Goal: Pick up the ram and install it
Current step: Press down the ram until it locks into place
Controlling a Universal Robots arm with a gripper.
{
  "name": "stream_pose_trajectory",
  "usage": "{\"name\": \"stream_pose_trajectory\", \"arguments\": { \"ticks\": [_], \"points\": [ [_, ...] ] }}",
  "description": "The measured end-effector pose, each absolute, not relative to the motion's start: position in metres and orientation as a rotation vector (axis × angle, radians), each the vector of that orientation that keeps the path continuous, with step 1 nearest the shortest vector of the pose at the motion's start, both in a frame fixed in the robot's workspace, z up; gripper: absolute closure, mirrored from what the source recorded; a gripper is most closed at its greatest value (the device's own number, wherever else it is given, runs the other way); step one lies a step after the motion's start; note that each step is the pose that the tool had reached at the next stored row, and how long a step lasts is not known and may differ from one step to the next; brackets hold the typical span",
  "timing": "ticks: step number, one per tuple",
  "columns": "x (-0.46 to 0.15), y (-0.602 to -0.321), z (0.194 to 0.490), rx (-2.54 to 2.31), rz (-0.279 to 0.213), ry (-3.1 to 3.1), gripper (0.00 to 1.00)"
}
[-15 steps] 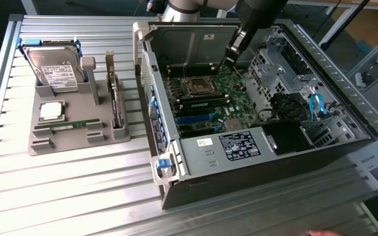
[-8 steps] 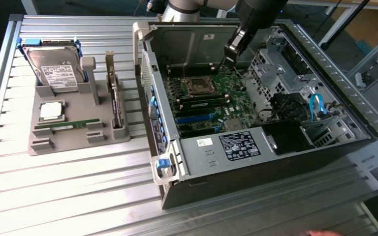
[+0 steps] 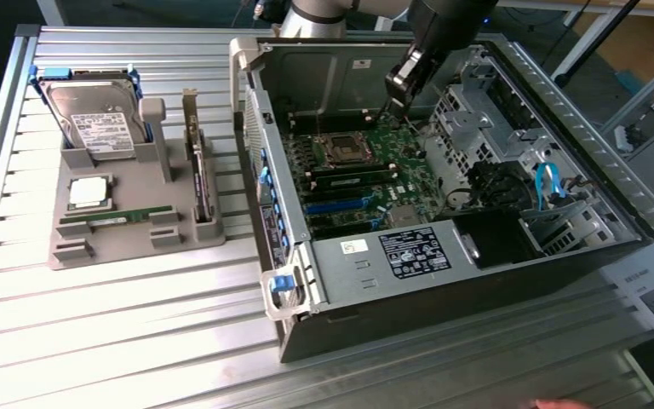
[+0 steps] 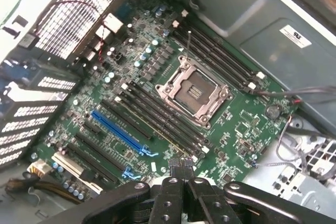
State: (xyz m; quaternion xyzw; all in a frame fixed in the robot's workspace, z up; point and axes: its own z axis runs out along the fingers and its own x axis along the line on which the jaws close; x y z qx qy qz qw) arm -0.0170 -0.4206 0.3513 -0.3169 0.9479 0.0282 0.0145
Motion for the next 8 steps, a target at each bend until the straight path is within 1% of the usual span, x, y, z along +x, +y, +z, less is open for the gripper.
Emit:
{"name": "stream_pose_trajectory", "arguments": {
  "ticks": [8],
  "points": [
    [-0.017, -0.4206, 0.3513, -0.848, 0.085, 2.991, 0.9]
  ]
}}
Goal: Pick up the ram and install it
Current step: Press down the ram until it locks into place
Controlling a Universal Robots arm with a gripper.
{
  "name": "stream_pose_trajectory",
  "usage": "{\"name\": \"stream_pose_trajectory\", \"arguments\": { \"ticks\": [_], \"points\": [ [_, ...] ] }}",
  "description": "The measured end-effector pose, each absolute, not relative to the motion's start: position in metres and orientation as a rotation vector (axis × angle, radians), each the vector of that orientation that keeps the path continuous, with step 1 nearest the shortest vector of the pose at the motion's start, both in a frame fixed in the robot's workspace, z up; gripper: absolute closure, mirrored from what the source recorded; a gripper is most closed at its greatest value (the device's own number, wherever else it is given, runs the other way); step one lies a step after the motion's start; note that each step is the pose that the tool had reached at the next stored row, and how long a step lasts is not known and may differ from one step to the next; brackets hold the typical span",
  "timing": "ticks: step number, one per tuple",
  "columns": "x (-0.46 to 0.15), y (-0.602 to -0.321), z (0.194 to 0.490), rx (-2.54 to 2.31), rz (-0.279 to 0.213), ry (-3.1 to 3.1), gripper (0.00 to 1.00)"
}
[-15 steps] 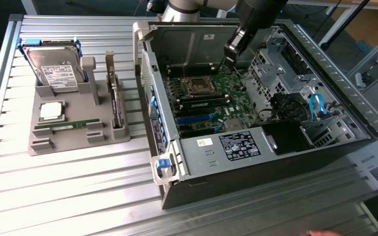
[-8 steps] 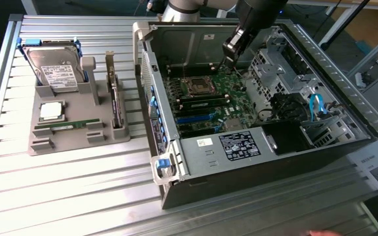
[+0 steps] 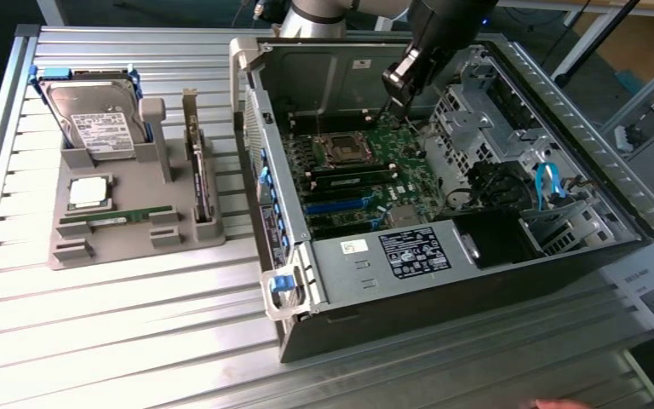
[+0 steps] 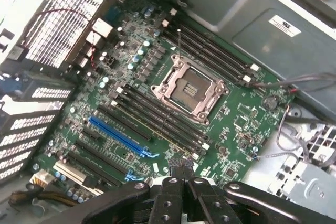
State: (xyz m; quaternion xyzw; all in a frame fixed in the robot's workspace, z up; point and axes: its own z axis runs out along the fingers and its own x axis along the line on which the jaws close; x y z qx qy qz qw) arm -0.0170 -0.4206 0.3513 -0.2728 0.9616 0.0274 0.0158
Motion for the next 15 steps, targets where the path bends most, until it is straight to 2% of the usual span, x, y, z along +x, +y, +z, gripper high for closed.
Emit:
{"name": "stream_pose_trajectory", "arguments": {
  "ticks": [15],
  "points": [
    [-0.017, -0.4206, 0.3513, -0.531, 0.08, 3.058, 0.9]
  ]
}}
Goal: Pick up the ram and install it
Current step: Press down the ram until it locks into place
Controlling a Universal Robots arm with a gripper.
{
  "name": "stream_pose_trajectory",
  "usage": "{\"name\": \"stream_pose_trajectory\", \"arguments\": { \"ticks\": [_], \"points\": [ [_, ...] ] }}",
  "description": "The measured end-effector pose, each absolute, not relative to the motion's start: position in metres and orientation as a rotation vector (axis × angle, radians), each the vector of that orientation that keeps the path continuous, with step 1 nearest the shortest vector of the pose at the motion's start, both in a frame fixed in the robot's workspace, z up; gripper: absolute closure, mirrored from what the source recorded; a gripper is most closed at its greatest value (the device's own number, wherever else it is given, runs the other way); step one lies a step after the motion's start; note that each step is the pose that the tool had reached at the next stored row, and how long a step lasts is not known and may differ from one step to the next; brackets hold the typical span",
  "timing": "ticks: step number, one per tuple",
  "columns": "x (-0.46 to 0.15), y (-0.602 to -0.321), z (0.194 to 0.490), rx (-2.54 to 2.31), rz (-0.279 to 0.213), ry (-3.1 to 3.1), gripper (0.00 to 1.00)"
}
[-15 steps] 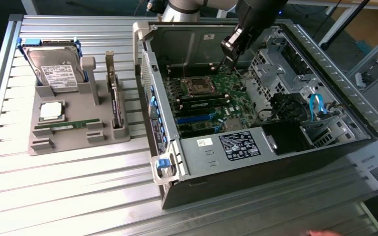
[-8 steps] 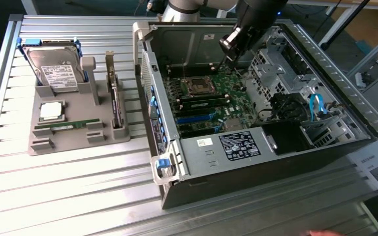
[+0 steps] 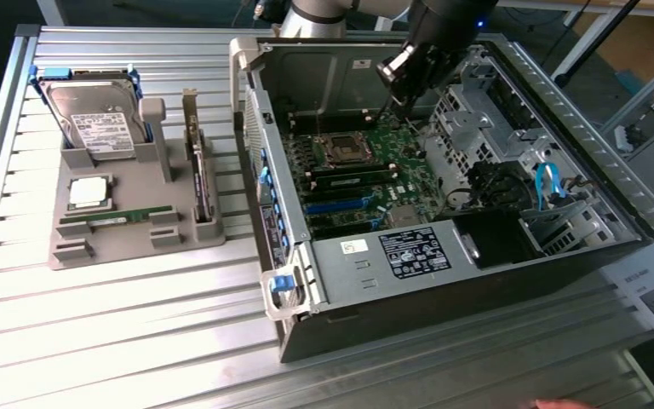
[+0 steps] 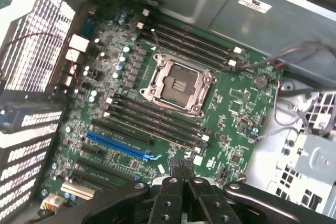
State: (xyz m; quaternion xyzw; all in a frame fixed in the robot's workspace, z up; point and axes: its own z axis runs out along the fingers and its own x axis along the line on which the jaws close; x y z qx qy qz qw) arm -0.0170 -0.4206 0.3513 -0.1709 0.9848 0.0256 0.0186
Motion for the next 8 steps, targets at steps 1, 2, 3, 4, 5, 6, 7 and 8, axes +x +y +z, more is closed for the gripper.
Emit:
{"name": "stream_pose_trajectory", "arguments": {
  "ticks": [1, 2, 3, 4, 5, 6, 7, 8],
  "points": [
    [-0.017, -0.4206, 0.3513, -0.511, 0.079, 3.061, 0.9],
    [-0.017, -0.4206, 0.3513, -0.492, 0.079, 3.064, 0.9],
    [-0.017, -0.4206, 0.3513, -0.475, 0.079, 3.066, 0.9],
    [-0.017, -0.4206, 0.3513, -0.45, 0.078, 3.069, 0.9],
    [-0.017, -0.4206, 0.3513, -0.43, 0.078, 3.072, 0.9],
    [-0.017, -0.4206, 0.3513, -0.412, 0.077, 3.074, 0.9],
    [-0.017, -0.4206, 0.3513, -0.393, 0.077, 3.076, 0.9],
    [-0.017, -0.4206, 0.3513, -0.375, 0.077, 3.078, 0.9]
  ]
}}
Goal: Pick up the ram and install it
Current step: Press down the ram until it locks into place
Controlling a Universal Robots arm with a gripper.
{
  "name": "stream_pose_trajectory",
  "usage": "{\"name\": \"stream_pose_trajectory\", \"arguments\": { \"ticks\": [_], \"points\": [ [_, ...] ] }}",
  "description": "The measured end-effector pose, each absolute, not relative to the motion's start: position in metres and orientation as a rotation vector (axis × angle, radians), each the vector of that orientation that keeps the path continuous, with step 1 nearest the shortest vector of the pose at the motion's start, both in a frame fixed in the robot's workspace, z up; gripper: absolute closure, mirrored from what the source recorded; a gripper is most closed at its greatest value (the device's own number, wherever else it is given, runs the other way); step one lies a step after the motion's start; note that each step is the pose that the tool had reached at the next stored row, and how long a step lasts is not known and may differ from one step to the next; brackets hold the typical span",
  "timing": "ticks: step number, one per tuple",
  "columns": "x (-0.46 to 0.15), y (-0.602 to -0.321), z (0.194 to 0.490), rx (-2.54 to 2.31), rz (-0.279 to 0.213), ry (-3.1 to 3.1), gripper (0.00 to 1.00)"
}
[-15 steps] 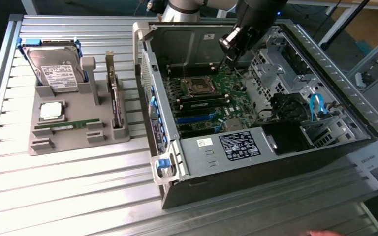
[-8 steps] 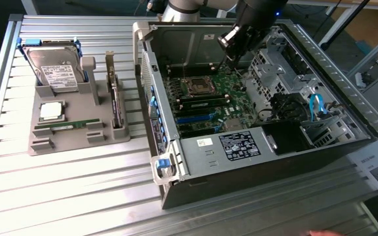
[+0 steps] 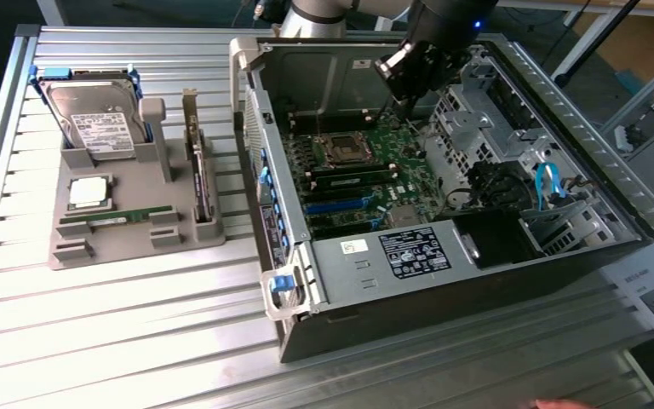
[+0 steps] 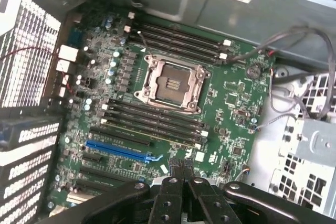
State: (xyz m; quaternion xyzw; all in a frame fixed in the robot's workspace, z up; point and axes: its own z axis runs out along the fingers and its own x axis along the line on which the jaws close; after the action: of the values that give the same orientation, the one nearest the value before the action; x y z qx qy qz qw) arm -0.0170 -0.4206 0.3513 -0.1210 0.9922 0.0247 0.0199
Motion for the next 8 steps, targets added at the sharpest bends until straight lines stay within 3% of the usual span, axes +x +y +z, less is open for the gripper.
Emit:
{"name": "stream_pose_trajectory", "arguments": {
  "ticks": [8],
  "points": [
    [-0.017, -0.4206, 0.3513, -0.235, 0.074, 3.09, 0.9]
  ]
}}
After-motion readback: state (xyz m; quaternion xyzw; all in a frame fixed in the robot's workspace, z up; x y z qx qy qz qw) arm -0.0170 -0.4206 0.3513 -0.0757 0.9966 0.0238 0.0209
